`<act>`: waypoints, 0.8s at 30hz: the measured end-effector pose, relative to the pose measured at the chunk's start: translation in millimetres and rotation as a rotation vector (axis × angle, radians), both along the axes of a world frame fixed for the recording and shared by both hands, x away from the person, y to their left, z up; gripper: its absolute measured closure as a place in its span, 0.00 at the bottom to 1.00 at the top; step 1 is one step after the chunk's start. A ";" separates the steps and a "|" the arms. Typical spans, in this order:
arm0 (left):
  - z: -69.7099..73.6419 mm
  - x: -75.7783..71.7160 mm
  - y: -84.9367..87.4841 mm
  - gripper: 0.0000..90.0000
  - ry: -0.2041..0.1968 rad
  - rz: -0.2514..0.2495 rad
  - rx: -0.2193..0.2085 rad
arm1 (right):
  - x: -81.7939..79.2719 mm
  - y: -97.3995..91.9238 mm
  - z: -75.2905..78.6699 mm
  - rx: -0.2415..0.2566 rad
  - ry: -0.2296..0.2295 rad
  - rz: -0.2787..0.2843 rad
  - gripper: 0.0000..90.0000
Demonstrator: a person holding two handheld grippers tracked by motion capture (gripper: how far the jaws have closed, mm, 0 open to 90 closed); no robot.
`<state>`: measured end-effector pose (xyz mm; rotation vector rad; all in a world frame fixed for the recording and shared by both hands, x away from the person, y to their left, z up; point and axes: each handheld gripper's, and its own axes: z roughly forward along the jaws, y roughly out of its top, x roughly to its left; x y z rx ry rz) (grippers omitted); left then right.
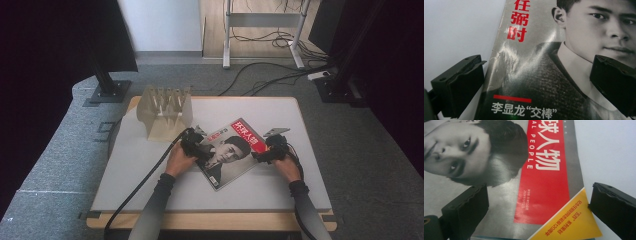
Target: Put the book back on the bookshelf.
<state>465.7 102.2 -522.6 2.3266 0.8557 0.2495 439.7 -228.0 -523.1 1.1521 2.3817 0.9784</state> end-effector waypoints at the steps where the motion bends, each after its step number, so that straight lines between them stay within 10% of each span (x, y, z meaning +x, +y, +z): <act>1: -0.5 0.5 0.2 0.00 0.004 0.002 -0.006 | 0.6 -0.3 -1.0 -0.003 0.002 -0.003 0.02; 24: -2.8 -13.6 -0.2 0.00 -0.005 0.019 -0.022 | -1.2 -0.7 -7.4 0.025 0.025 0.012 0.02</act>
